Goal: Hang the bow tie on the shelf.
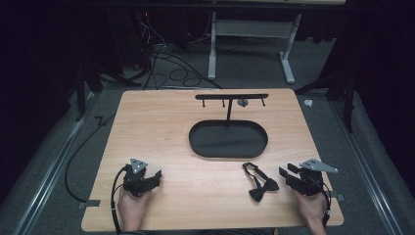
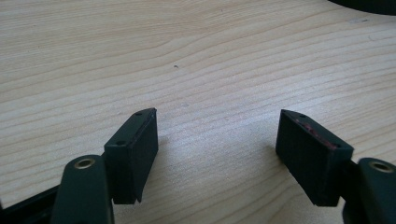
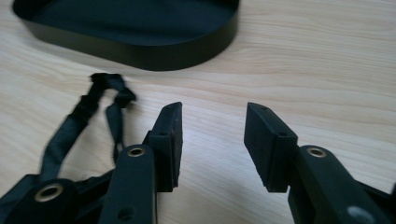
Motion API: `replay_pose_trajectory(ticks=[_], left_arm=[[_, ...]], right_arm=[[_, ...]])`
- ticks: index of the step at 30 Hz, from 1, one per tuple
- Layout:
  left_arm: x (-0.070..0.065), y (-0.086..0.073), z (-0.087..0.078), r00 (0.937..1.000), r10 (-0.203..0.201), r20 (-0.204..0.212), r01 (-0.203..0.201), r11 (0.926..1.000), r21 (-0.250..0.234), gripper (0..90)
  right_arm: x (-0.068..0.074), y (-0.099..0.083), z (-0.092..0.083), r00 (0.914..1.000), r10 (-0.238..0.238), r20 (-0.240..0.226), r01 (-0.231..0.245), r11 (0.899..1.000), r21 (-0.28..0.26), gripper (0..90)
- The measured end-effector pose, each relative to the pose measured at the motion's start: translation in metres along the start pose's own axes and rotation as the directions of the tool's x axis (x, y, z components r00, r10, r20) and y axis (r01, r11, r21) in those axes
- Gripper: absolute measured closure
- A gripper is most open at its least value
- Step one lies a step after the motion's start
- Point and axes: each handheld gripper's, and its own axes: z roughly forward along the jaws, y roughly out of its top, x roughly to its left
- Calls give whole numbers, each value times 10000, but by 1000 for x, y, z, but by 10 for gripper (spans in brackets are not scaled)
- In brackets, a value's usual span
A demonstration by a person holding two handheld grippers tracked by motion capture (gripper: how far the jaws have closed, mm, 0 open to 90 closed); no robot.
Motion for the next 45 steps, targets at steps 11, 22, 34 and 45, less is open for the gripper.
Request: replay_pose_trajectory(ticks=[11, 22, 34, 45], left_arm=[[0, 0, 0, 10000, 8, -12, -8, 10000, 0, 301], [0, 0, 0, 10000, 6, -11, -6, 10000, 0, 301], [0, 0, 0, 10000, 5, -9, -5, 10000, -1, 301], [0, 0, 0, 10000, 4, -9, -4, 10000, -1, 301]], right_arm=[[19, 10, 11, 9950, -567, -818, 593, 9978, 289, 627], [35, 20, 30, 9873, -958, -1271, 1029, 9934, 510, 636], [42, 21, 50, 9873, -1001, -1237, 1138, 9875, 1094, 659], [43, 17, 58, 9850, -1229, -1212, 1406, 9786, 1505, 768]])
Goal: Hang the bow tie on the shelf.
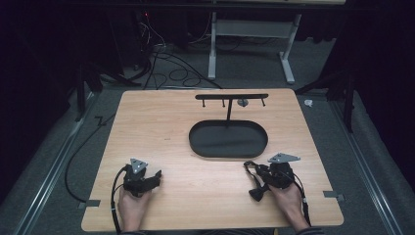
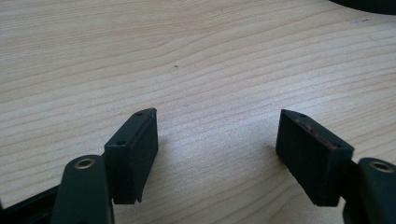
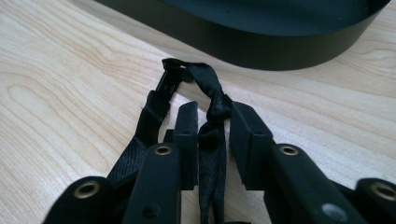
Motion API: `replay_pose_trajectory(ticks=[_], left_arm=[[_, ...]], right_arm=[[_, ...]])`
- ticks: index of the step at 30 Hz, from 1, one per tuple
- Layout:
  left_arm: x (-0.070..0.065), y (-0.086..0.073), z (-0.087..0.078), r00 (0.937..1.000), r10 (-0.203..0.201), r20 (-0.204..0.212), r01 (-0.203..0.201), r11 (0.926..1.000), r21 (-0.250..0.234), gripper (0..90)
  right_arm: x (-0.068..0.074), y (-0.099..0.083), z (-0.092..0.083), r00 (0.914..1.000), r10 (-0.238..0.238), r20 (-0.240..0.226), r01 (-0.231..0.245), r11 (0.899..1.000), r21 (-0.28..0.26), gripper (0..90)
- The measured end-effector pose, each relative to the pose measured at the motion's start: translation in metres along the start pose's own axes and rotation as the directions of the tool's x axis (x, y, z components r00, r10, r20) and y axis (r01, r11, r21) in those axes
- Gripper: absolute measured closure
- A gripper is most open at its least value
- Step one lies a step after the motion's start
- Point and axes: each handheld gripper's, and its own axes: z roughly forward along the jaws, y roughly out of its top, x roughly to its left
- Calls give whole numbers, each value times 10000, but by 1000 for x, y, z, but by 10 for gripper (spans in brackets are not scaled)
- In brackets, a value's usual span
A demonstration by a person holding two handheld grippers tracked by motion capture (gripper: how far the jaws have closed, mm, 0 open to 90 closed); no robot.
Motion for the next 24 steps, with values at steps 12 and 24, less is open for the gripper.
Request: replay_pose_trajectory(ticks=[12, 24], left_arm=[[0, 0, 0, 10000, -1, -1, 1, 10000, 0, 301], [0, 0, 0, 10000, 4, -1, -4, 10000, 2, 301]], right_arm=[[1, -4, 0, 9990, -441, -25, 441, 9990, 27, 886], [2, 0, -15, 9974, -717, 15, 717, 9966, -397, 898]])
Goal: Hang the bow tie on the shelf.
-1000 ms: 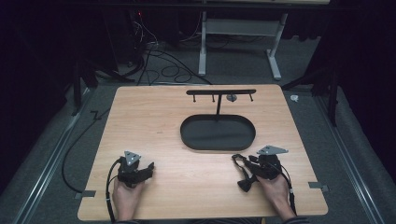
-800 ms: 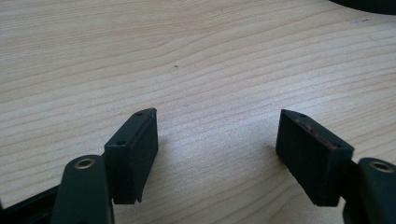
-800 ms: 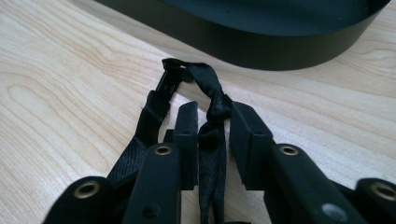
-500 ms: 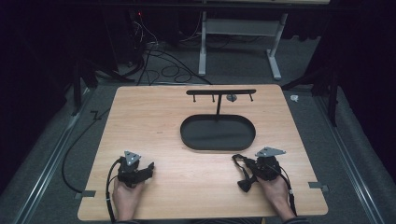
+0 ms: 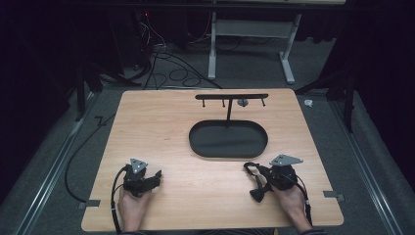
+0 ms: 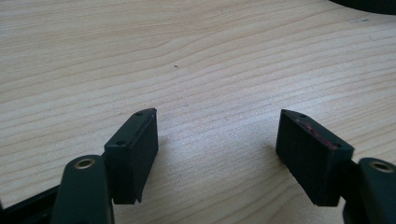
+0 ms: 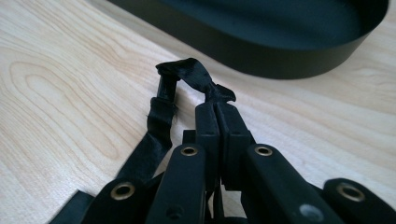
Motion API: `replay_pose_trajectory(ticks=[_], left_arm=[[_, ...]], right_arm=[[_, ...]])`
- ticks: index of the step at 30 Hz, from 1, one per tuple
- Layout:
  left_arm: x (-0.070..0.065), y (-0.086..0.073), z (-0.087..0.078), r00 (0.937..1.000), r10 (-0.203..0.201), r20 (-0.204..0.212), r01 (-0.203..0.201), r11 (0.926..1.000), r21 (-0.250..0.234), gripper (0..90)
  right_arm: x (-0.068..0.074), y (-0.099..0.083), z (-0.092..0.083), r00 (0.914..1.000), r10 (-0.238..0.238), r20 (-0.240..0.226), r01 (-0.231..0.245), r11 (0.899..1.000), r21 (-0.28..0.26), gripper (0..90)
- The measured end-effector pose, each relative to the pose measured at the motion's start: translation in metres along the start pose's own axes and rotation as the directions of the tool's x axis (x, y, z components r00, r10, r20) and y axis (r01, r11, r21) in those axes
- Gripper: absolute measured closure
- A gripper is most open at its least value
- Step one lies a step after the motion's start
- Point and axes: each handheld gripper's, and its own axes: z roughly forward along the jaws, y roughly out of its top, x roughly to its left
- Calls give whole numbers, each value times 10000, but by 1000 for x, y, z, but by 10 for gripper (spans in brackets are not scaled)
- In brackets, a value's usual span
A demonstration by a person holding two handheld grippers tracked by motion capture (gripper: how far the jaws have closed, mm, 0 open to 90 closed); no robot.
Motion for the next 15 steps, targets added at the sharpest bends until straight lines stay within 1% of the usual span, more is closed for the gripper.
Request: replay_pose_trajectory(ticks=[3, 5, 7, 8, 10, 15], left_arm=[[0, 0, 0, 10000, -1, 0, 1, 10000, -2, 301], [0, 0, 0, 10000, -3, 0, 3, 10000, -1, 301], [0, 0, 0, 10000, -2, 0, 2, 10000, -3, 301], [0, 0, 0, 10000, -2, 1, 2, 10000, -2, 301], [0, 0, 0, 10000, -3, 1, 3, 10000, -1, 301], [0, 0, 0, 10000, -2, 2, 2, 10000, -2, 301]], right_arm=[[0, 2, -4, 10000, 28, 18, -28, 9999, -127, 898], [-1, 3, -8, 10000, -16, 80, 18, 9995, -305, 899], [0, 4, -10, 10000, -3, 95, 6, 9994, -351, 898], [-1, 5, -13, 9999, -1, 165, 9, 9988, -490, 898], [-1, 6, -15, 9998, -4, 200, 15, 9985, -550, 898], [-4, 10, -27, 9988, 64, 481, -21, 9960, -895, 898]])
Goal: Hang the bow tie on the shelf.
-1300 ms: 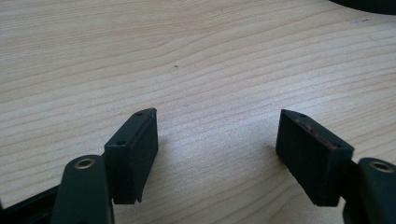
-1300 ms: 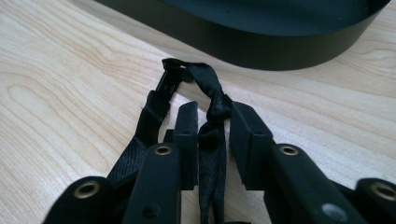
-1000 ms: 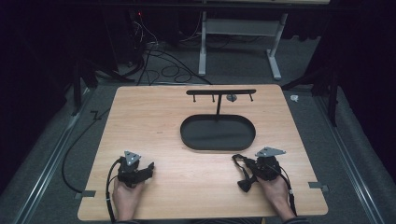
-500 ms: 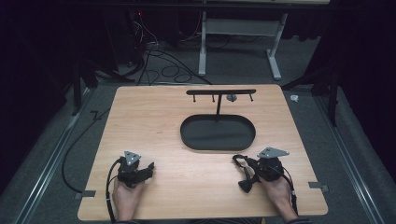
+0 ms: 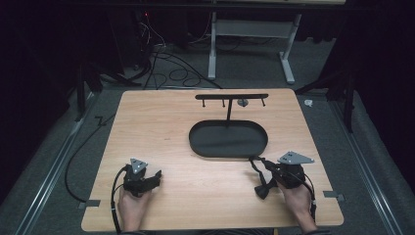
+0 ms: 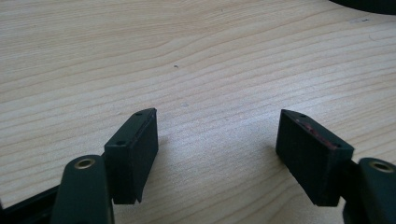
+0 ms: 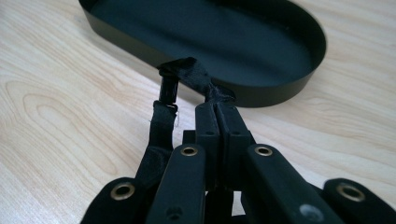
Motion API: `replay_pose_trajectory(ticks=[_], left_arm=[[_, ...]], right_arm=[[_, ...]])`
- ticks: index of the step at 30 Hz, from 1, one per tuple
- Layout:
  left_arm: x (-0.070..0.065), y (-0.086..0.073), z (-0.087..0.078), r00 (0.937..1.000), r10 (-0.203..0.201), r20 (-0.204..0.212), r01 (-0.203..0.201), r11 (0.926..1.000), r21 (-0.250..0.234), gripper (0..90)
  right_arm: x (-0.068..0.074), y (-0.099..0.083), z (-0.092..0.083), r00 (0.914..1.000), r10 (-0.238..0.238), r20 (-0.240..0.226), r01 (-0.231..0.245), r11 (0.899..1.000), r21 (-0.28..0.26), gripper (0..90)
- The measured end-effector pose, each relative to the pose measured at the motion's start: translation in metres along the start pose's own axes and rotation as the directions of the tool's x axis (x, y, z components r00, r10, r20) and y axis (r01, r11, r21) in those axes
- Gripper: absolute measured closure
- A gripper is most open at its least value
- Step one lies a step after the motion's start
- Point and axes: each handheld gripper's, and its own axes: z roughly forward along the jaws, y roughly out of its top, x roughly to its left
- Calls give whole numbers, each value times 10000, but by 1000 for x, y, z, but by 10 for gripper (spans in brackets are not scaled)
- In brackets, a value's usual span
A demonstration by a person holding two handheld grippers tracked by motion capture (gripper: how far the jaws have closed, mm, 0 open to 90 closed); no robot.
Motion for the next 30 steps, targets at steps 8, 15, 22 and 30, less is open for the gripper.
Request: replay_pose_trajectory(ticks=[8, 15, 22, 30], left_arm=[[0, 0, 0, 10000, 0, -1, 0, 10000, 0, 301], [0, 0, 0, 10000, 1, 3, -1, 10000, 4, 300], [0, 0, 0, 10000, -1, 5, 1, 10000, 2, 300], [0, 0, 0, 10000, 1, 7, -1, 10000, 4, 299]], right_arm=[[-5, 7, -10, 9995, -98, 307, 108, 9994, -321, 897], [-11, 16, -15, 9991, -26, 420, 51, 9983, -589, 898], [-15, 24, -18, 9986, -45, 520, 84, 9971, -759, 898], [-17, 32, -18, 9985, -102, 531, 148, 9961, -868, 898]])
